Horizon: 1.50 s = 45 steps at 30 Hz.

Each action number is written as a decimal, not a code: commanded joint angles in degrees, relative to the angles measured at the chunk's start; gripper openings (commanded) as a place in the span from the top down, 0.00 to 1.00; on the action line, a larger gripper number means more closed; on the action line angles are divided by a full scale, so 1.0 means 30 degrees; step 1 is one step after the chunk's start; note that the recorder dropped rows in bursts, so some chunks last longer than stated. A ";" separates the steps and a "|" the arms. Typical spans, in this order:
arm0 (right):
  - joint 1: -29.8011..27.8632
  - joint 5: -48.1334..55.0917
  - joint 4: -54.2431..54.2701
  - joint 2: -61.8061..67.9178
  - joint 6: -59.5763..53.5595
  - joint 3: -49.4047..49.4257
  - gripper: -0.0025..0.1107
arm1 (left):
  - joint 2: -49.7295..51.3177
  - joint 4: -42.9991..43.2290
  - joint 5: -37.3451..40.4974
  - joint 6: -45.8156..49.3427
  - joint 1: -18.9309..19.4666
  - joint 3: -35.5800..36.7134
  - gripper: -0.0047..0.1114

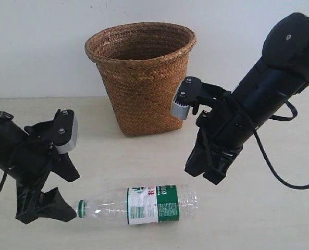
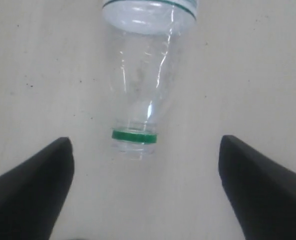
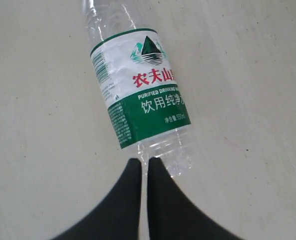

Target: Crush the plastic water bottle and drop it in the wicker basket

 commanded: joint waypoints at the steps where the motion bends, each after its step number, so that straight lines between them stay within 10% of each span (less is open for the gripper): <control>1: 0.0006 -0.0103 0.0293 0.0246 -0.0317 -0.0101 0.98 | 0.1139 -0.0443 -0.0418 0.1958 -0.0102 0.0110 0.31; 21: 0.0006 -0.0430 0.0411 0.0403 -0.0317 -0.0101 0.98 | 0.4013 -0.4770 -0.2509 0.6883 -0.0102 0.0110 0.43; 31: 0.0006 -0.0551 0.1374 0.0403 -0.0280 -0.0101 0.98 | 0.4013 -0.4399 -0.2280 0.7539 -0.0102 0.0110 0.92; 45: 0.1459 -0.1158 0.6917 0.1837 -0.1312 -0.0101 0.98 | 0.4013 -0.4399 -0.2353 0.7538 -0.0102 0.0110 0.92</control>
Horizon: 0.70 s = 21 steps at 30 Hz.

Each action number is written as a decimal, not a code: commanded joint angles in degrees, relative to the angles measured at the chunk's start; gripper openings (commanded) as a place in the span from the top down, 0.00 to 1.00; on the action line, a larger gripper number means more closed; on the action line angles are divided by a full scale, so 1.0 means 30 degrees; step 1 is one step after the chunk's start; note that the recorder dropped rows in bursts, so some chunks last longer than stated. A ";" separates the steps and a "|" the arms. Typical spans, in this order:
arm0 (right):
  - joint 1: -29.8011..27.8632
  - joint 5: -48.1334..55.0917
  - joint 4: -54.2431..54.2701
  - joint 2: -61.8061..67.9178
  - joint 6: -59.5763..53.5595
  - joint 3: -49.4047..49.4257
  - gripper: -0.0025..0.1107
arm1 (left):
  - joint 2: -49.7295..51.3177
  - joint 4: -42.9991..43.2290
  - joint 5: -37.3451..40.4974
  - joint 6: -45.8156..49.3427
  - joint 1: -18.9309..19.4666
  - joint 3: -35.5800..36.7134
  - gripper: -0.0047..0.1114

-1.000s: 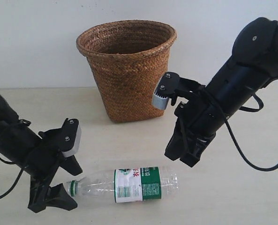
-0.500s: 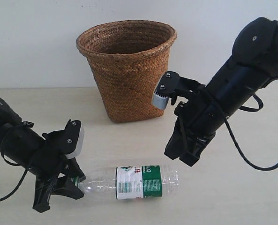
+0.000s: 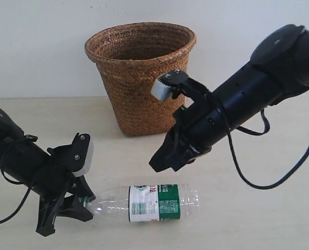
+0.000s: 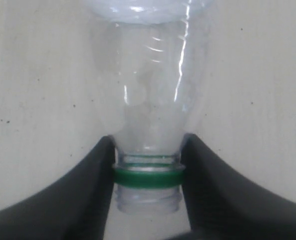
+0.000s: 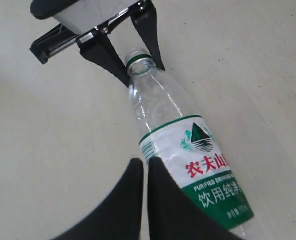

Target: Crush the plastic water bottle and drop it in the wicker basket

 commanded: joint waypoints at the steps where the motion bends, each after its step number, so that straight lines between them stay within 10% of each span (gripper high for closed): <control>1: 0.1175 -0.1319 0.0307 0.0843 -0.0301 -0.0141 0.98 | 0.0038 0.0001 -0.0053 0.0015 -0.0102 0.0068 0.92; 21: 0.2354 -0.2247 -0.0448 0.4370 -0.0017 -0.2002 0.98 | 0.0038 0.0001 -0.0066 -0.0019 -0.0102 0.0068 0.92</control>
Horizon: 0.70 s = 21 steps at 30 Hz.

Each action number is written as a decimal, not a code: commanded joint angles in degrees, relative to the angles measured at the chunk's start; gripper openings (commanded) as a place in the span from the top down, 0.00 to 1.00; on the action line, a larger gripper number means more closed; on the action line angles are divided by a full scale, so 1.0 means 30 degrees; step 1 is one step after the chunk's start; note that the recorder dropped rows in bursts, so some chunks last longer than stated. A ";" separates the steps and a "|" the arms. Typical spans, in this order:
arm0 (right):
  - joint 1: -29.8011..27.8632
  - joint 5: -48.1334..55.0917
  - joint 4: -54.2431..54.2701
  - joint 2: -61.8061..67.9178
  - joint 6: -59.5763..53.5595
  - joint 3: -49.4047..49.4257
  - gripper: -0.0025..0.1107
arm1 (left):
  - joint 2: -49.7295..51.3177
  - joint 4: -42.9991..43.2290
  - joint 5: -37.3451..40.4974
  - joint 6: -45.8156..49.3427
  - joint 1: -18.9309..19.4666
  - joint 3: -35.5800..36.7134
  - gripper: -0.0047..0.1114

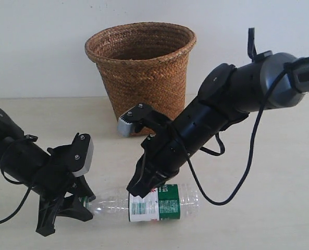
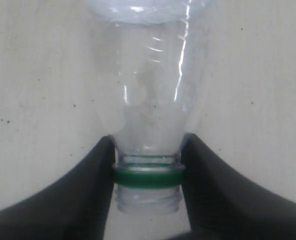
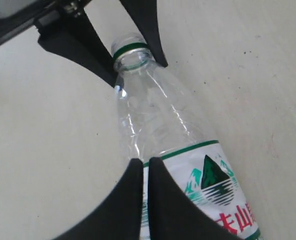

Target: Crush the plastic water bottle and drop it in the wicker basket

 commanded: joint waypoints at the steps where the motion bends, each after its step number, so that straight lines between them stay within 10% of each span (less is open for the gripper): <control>1: 0.0159 -0.0556 -0.0131 0.0304 -0.0349 -0.0091 0.98 | 0.0038 0.0001 -0.0066 -0.0019 -0.0102 0.0068 0.92; 21: 0.0540 -0.1348 0.0648 0.0657 -0.0357 -0.0091 0.98 | 0.0038 0.0001 0.0025 -0.0019 -0.0102 0.0068 0.92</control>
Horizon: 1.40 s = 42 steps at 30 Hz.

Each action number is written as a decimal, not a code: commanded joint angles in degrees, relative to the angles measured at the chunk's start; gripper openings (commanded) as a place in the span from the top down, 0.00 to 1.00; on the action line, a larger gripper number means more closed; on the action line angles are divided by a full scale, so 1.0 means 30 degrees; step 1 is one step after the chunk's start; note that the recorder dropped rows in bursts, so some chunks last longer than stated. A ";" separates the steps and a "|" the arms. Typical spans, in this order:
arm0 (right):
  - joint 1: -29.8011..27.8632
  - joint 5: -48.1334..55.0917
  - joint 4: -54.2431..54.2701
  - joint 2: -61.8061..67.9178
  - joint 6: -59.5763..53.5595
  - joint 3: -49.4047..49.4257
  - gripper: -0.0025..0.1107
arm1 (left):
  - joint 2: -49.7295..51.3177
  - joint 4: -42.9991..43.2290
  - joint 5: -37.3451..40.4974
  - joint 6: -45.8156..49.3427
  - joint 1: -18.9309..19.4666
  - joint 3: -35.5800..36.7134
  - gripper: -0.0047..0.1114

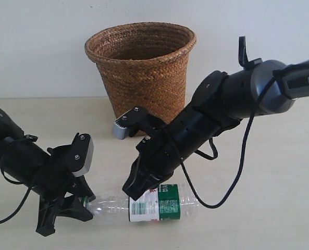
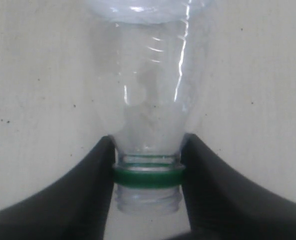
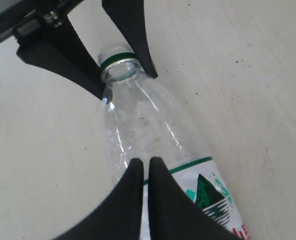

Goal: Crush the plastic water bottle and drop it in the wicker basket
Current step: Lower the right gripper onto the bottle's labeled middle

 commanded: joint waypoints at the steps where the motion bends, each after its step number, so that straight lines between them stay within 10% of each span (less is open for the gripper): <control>1: 0.0086 -0.0183 0.0142 0.0293 -0.0179 -0.0091 0.98 | 0.0038 0.0001 0.0025 -0.0019 -0.0102 0.0068 0.92; 20: 0.0048 -0.0299 -0.4596 0.2758 0.3936 -0.0466 0.98 | 0.0038 0.0001 0.0218 -0.0063 -0.0102 0.0068 0.92; 42: 0.0048 0.7528 -1.0419 0.7521 0.9544 -0.6185 0.98 | 0.0038 0.0001 0.0032 -0.0063 -0.0102 0.0068 0.92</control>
